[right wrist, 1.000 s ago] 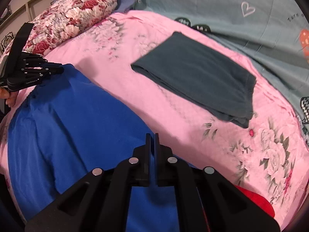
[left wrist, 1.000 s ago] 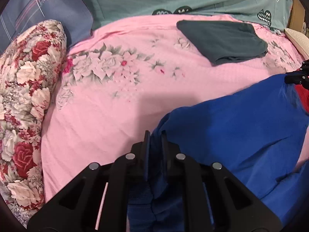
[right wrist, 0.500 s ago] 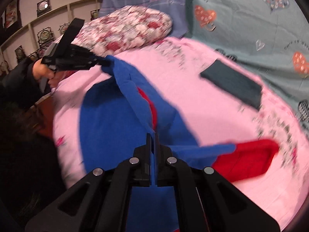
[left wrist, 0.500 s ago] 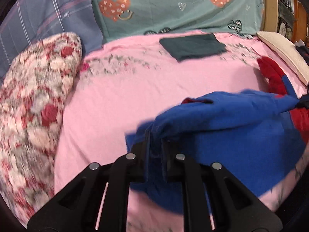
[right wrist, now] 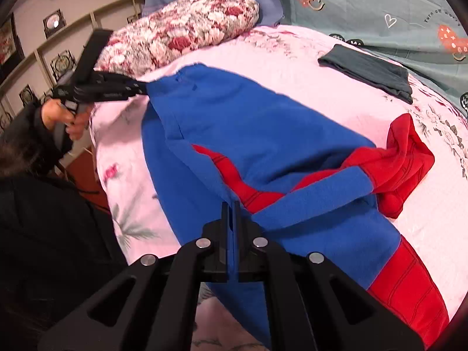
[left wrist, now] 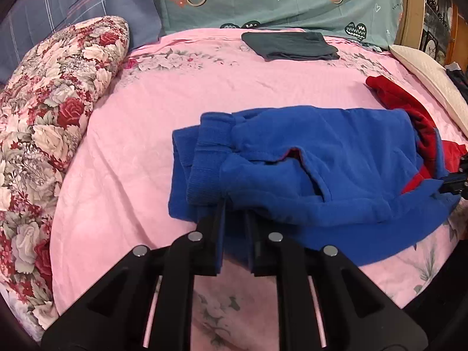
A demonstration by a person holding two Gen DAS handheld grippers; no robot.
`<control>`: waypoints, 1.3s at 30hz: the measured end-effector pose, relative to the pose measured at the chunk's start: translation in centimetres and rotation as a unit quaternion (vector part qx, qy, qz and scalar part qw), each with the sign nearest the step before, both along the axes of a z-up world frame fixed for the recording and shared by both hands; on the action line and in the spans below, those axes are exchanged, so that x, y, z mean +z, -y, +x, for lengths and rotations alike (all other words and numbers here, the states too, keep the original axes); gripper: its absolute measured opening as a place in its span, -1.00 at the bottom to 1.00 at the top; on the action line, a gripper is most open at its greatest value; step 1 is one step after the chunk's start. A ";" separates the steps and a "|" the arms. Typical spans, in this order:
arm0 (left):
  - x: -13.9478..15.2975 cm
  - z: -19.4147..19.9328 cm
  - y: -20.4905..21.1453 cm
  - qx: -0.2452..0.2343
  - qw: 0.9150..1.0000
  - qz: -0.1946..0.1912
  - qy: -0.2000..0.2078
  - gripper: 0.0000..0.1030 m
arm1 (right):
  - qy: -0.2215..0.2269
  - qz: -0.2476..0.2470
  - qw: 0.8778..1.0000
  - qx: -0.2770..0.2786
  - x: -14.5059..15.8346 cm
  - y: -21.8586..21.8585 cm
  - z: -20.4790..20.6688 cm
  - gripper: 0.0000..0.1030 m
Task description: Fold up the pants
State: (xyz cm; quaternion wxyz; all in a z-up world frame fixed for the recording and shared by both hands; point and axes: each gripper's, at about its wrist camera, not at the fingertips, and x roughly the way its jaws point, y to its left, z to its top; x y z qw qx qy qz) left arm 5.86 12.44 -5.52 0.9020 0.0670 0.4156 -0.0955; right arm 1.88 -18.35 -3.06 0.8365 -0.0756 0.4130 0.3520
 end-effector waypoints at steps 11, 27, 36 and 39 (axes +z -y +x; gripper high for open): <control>0.5 -2.0 -1.8 0.019 1.000 0.022 -0.010 -0.88 | -0.031 0.010 0.998 0.049 -0.3 -1.5 -2.3 -0.97; 0.0 -1.4 5.0 -0.061 0.998 0.012 -0.012 -0.61 | -0.054 0.010 0.997 0.048 -2.3 -1.3 -2.7 -0.97; -1.0 -2.8 5.9 -0.068 0.997 0.019 -0.030 -0.54 | 0.024 -0.001 0.998 -0.058 3.8 2.3 0.4 0.33; 0.7 -3.7 7.8 -0.117 0.993 0.001 -0.005 -0.38 | 0.015 -0.013 0.989 -0.145 6.4 4.2 5.9 0.48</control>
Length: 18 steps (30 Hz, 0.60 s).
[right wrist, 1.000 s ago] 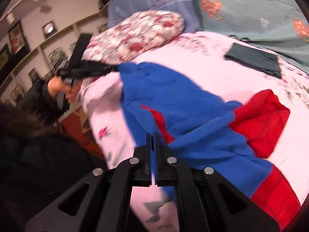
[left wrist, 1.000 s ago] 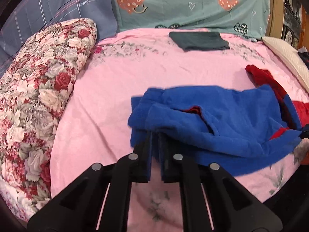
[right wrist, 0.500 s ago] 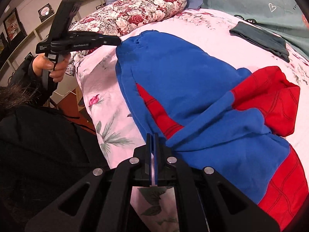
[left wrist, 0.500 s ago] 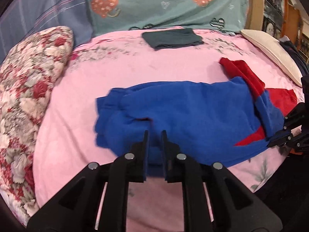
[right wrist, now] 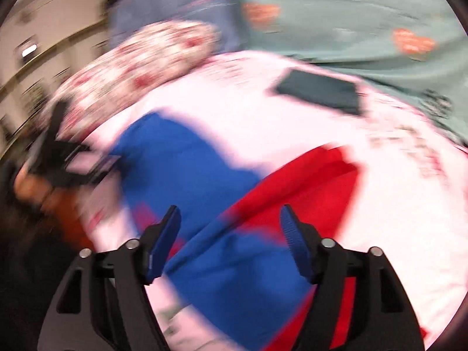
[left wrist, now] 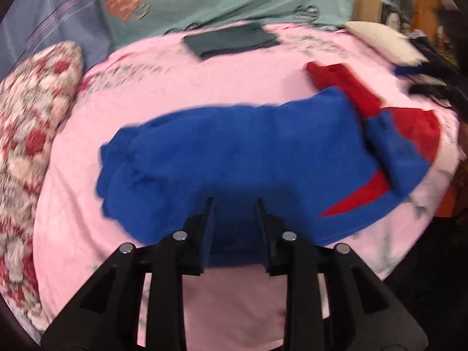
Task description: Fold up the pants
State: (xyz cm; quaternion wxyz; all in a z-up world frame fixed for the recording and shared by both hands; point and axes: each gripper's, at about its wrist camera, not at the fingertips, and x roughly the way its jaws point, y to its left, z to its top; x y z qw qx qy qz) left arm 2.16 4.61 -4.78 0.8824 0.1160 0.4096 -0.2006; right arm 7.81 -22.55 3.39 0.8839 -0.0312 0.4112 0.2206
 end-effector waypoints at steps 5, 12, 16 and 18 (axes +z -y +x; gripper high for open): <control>-0.3 -0.2 6.3 -0.082 0.996 -0.023 -0.005 -0.20 | -0.083 -0.046 0.990 -0.108 -2.6 -0.8 10.3 0.64; -2.3 0.6 9.3 -0.102 0.993 -0.035 -0.040 -0.20 | -0.158 -0.024 0.974 -0.158 -7.9 2.3 12.0 -0.98; -2.8 0.8 9.2 -0.107 0.992 -0.041 -0.045 -0.19 | -0.034 0.052 0.974 -0.219 -2.0 10.1 3.1 -0.98; -3.0 0.9 9.4 -0.111 0.992 -0.045 -0.045 -0.18 | 0.035 0.070 0.964 -0.254 -0.9 13.8 -3.5 -0.98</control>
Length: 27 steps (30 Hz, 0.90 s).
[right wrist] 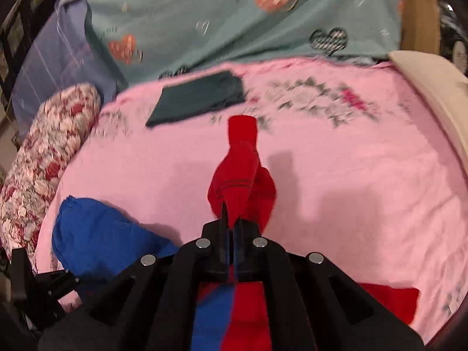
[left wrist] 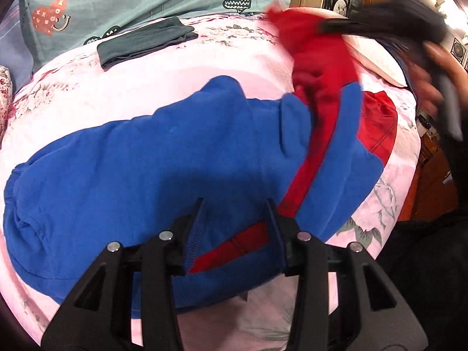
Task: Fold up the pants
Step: 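Grasp the red leg cuffs with the right tool and straighten them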
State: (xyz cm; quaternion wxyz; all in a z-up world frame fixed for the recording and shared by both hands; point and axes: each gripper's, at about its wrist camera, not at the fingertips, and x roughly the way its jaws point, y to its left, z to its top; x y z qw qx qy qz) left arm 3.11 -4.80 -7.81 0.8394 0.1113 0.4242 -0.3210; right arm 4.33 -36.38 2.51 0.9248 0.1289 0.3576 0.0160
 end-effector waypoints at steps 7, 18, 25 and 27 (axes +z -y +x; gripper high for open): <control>-0.6 -0.2 0.9 -0.012 1.000 0.011 0.003 -0.16 | -0.037 0.074 0.993 -0.083 -10.9 5.0 -11.3 -0.92; 1.0 -1.8 1.4 -0.018 1.000 0.007 0.017 -0.03 | 0.044 -0.102 0.982 -0.151 -0.6 9.2 -10.9 0.57; 0.8 -1.7 2.9 -0.023 1.000 0.009 0.013 -0.02 | -0.133 -0.085 0.985 -0.075 -7.6 11.0 -3.7 -0.90; 0.7 -1.6 2.9 -0.019 1.000 0.007 0.013 -0.02 | -0.115 -0.068 0.987 -0.089 -7.6 11.7 -5.7 -0.91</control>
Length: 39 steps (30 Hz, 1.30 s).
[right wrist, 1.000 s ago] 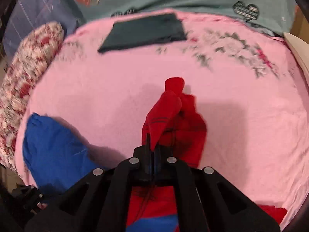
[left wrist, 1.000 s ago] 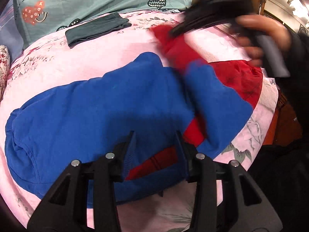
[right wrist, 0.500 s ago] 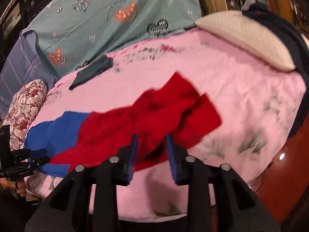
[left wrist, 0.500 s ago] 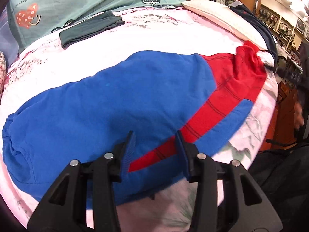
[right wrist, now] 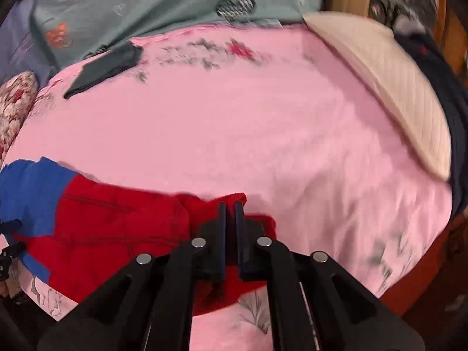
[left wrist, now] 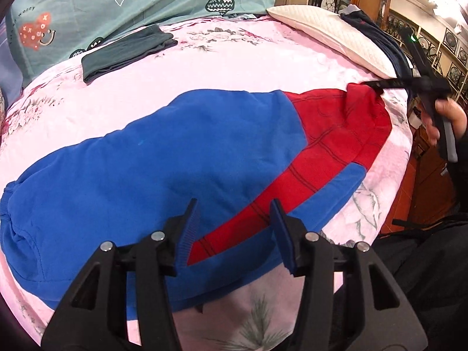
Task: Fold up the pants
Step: 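Grasp the red leg cuffs with the right tool and straighten them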
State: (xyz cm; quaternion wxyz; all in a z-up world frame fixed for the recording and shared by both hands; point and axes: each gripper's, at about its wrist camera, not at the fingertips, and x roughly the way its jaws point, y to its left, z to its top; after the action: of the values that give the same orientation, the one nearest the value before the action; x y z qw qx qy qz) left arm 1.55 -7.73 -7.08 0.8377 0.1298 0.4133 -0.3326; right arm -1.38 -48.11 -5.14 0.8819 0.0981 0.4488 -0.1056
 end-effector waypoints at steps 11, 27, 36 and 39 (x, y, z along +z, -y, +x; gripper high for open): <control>-0.8 0.6 0.6 -0.001 1.000 0.010 -0.008 0.06 | 0.062 -0.009 0.997 -0.040 0.4 2.9 -4.1 0.24; -1.1 1.0 0.7 0.009 1.000 0.002 -0.011 0.24 | 0.001 0.082 0.994 0.071 0.0 1.4 -0.3 -0.74; -0.3 3.2 1.4 0.075 0.997 -0.035 0.001 0.32 | 0.061 0.041 0.995 0.067 5.8 4.9 3.8 -0.75; -1.4 4.3 2.1 0.083 0.996 -0.025 -0.018 0.37 | -0.004 0.003 1.000 0.023 1.0 7.4 6.1 -0.63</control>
State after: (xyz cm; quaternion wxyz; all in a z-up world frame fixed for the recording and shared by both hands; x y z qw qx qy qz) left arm 5.86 -9.82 -8.48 0.8577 0.0680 0.4297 -0.2739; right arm 4.68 -55.55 -4.16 0.8819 0.0901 0.4549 -0.0842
